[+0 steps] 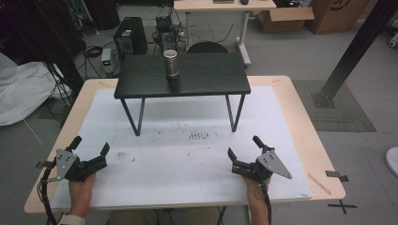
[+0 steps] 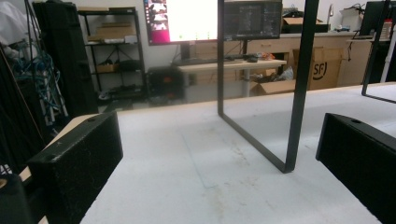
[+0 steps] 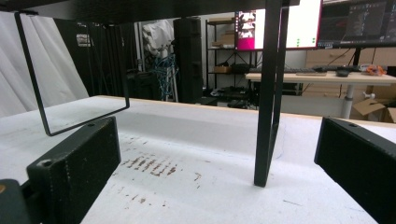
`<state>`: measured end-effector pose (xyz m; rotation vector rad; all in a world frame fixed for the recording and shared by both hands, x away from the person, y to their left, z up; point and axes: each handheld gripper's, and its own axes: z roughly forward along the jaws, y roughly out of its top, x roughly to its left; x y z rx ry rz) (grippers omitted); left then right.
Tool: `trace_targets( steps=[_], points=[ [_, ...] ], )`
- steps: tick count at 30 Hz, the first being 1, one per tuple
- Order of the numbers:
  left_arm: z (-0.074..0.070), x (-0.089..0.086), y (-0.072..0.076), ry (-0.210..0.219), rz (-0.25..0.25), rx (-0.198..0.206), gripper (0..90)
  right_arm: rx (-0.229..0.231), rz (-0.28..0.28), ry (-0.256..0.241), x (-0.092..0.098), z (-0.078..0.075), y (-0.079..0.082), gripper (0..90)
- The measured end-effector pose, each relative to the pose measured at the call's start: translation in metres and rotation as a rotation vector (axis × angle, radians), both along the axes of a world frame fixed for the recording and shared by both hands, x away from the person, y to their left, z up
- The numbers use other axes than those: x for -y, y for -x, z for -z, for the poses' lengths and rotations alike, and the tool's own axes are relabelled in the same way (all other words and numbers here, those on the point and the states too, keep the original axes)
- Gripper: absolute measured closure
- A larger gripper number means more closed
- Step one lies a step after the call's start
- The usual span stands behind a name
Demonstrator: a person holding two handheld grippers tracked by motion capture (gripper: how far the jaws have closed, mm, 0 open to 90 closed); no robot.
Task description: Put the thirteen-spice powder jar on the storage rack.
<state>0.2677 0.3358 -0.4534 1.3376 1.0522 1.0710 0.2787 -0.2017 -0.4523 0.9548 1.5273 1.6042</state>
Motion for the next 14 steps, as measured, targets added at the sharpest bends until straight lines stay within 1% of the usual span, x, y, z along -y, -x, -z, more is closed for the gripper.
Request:
trace_targets(
  steps=[5,10,11,14],
  points=[
    [0.0,0.0,0.0001,0.0,0.0,0.0,1.1,0.023,0.001,0.023,-0.0024,0.0022,0.0024,0.1],
    [0.0,0.0002,0.0,-0.001,0.0,0.0,1.1,0.014,-0.007,0.031,-0.0031,0.0021,0.0015,0.1],
    [0.0,0.0002,0.0001,-0.002,0.0,0.0,1.1,0.006,-0.011,0.036,-0.0034,0.0019,0.0006,0.0],
    [0.0,0.0002,0.0,-0.002,0.0,0.0,1.1,0.009,-0.01,0.037,-0.0037,0.002,0.0011,0.1]
  ],
)
